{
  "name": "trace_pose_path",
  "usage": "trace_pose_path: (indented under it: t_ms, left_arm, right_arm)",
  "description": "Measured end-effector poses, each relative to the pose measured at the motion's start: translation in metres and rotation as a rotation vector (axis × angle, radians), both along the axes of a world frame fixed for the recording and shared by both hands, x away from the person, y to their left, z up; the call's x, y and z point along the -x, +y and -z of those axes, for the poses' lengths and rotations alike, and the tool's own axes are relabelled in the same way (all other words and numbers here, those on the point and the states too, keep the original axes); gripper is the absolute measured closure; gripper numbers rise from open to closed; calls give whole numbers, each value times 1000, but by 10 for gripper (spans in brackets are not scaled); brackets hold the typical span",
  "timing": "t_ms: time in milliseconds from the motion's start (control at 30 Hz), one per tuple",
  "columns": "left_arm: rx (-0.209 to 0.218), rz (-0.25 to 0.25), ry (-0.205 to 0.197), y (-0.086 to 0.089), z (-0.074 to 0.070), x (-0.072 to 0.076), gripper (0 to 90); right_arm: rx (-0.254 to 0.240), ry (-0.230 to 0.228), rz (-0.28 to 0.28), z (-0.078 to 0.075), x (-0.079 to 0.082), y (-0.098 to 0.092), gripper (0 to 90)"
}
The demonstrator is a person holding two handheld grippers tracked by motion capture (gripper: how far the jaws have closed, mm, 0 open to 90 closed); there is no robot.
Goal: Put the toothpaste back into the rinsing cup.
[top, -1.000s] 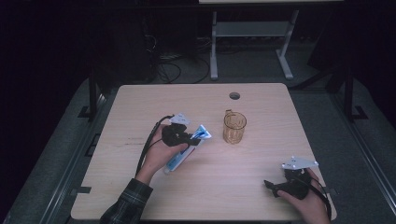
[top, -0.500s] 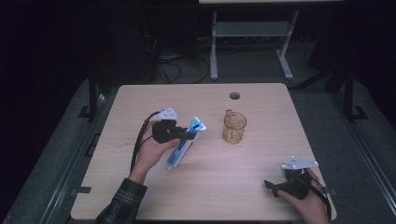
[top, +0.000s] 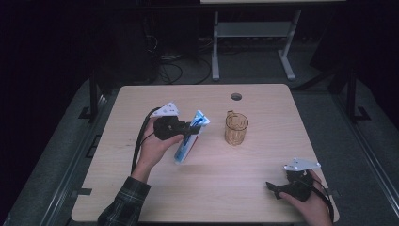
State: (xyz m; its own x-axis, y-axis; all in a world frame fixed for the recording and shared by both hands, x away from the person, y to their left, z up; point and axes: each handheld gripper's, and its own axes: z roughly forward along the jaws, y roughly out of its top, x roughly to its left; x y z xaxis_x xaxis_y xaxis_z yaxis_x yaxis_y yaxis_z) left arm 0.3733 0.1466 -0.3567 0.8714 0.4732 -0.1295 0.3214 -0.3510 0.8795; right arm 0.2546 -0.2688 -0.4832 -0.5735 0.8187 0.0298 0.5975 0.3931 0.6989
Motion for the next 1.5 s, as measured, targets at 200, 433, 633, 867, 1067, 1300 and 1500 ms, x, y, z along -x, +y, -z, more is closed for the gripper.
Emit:
trace_pose_path:
  t_ms: [200,433,633,867,1067,1300,1500]
  left_arm:
    - [19,4,-15,-3,-11,-6,751]
    - [32,22,-24,-12,-19,-12,751]
    - [34,40,-48,-25,-30,-18,751]
    - [43,56,-67,-38,-42,-25,751]
    - [60,69,-83,-48,-54,-31,750]
    - [68,84,-103,-59,-66,-37,750]
    - [75,103,-122,-68,-77,-45,750]
  right_arm:
    - [0,0,-1,0,0,0,0]
    - [2,-1,-5,0,0,0,0]
    - [0,1,-4,0,0,0,0]
    - [0,0,-8,0,0,0,0]
    - [-1,0,-10,0,0,0,0]
    - [-1,0,-9,0,0,0,0]
    - [-2,0,-11,0,0,1,0]
